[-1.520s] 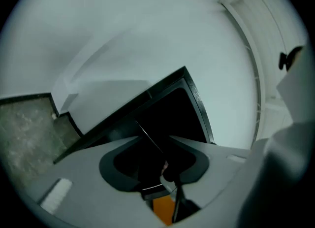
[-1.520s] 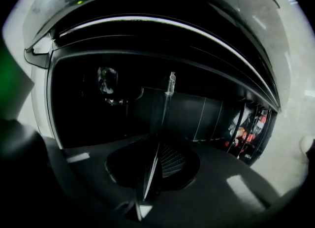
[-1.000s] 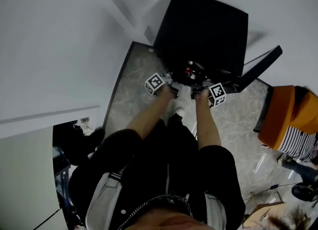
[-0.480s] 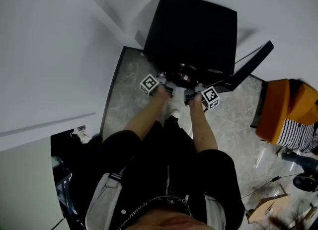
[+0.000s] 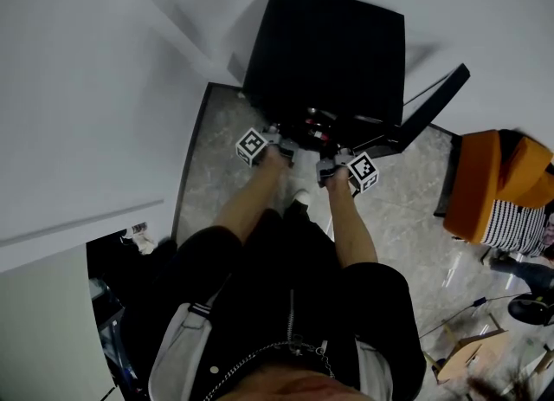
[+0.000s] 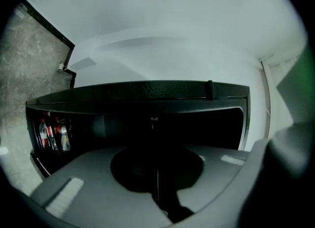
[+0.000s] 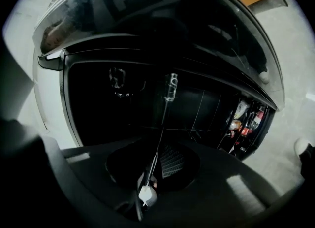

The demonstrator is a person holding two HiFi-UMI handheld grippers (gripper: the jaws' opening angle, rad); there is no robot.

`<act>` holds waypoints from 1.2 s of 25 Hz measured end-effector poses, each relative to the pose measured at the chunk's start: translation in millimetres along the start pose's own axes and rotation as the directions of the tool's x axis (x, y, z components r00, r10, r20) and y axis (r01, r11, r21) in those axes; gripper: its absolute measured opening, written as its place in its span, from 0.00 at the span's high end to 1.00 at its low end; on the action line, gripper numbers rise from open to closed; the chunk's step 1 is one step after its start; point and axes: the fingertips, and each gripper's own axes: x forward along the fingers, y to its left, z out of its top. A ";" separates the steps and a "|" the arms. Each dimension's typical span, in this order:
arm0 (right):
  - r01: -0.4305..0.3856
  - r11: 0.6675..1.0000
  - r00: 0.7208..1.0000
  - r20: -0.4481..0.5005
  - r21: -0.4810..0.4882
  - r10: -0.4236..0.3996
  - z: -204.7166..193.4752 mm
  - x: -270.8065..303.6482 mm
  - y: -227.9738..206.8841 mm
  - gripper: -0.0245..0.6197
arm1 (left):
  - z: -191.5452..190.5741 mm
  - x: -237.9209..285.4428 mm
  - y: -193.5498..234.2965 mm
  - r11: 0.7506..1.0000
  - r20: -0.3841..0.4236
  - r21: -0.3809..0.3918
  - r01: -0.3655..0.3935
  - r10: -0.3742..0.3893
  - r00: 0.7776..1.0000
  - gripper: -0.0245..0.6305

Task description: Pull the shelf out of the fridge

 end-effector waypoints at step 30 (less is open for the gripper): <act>-0.084 0.996 0.995 0.063 0.016 0.083 48.4 -9.3 -5.7 0.93 | -9.2 -21.7 -5.1 0.997 -0.023 -0.068 0.023 -0.025 0.999 0.93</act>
